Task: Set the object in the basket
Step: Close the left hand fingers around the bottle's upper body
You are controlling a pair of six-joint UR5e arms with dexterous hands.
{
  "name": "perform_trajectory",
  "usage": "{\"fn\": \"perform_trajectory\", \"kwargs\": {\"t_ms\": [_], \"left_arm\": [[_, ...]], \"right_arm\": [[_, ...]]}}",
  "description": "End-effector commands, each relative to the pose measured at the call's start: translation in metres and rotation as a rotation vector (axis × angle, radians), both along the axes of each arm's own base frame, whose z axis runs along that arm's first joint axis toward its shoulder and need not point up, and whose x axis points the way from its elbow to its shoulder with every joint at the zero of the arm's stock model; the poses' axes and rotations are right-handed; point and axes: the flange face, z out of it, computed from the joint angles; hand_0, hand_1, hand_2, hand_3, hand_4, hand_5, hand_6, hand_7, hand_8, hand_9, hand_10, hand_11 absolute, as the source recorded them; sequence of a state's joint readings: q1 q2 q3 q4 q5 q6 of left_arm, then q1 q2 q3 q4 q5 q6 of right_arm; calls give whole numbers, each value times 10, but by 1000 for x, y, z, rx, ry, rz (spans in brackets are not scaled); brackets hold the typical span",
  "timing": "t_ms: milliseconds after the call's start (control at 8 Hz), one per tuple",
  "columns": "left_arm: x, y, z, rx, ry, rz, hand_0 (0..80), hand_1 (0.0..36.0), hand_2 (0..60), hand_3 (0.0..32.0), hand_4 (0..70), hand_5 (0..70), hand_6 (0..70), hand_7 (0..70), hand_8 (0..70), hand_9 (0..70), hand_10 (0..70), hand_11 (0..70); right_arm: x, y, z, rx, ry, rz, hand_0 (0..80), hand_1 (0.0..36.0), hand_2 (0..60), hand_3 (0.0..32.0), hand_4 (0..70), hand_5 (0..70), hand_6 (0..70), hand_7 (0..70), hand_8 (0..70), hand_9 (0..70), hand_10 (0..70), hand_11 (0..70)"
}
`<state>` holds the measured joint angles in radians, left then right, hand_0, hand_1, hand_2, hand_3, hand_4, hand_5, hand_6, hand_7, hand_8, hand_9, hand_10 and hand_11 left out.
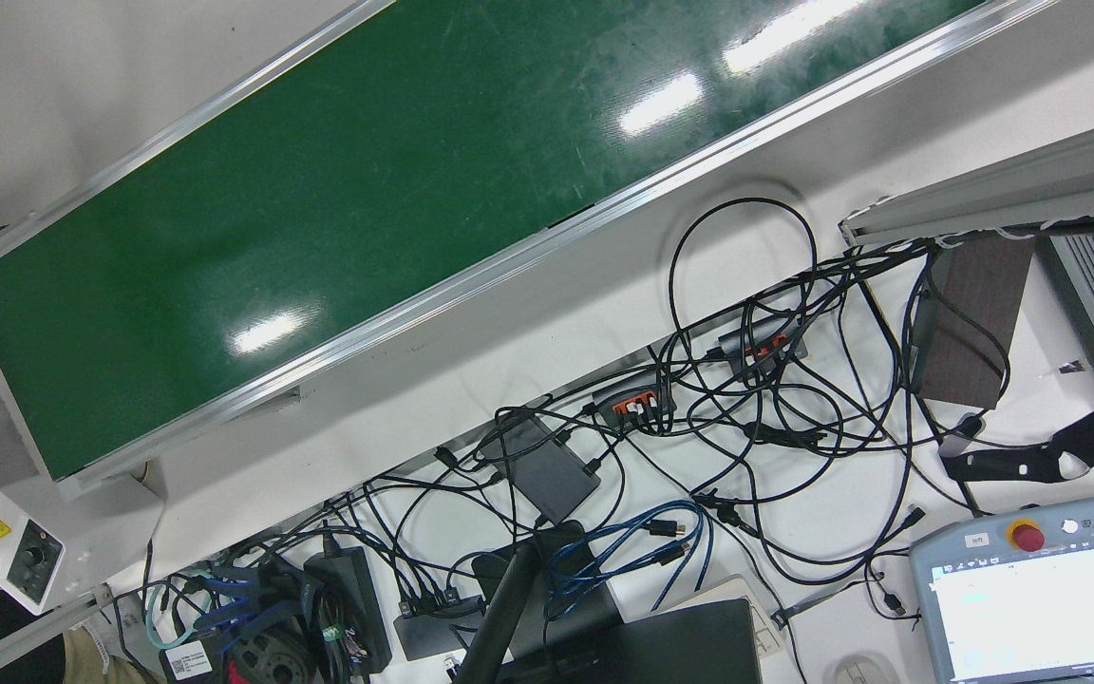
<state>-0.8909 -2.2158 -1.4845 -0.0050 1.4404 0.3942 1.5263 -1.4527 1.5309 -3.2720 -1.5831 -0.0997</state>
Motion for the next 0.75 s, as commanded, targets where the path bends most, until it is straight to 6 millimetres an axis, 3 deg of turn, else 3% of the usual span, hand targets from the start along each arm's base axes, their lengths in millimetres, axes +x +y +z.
{"fn": "perform_trajectory", "kwargs": {"t_ms": [0, 625], "left_arm": [[7, -8, -15, 12, 12, 4, 505, 46, 0, 0, 54, 44, 0, 0, 0, 0, 58, 98], [8, -10, -17, 10, 10, 6, 505, 57, 0, 0, 61, 65, 0, 0, 1, 23, 64, 107]], "right_arm": [[0, 0, 0, 0, 0, 0, 0, 0, 0, 0, 0, 0, 0, 0, 0, 0, 0, 0], [0, 0, 0, 0, 0, 0, 0, 0, 0, 0, 0, 0, 0, 0, 0, 0, 0, 0]]}}
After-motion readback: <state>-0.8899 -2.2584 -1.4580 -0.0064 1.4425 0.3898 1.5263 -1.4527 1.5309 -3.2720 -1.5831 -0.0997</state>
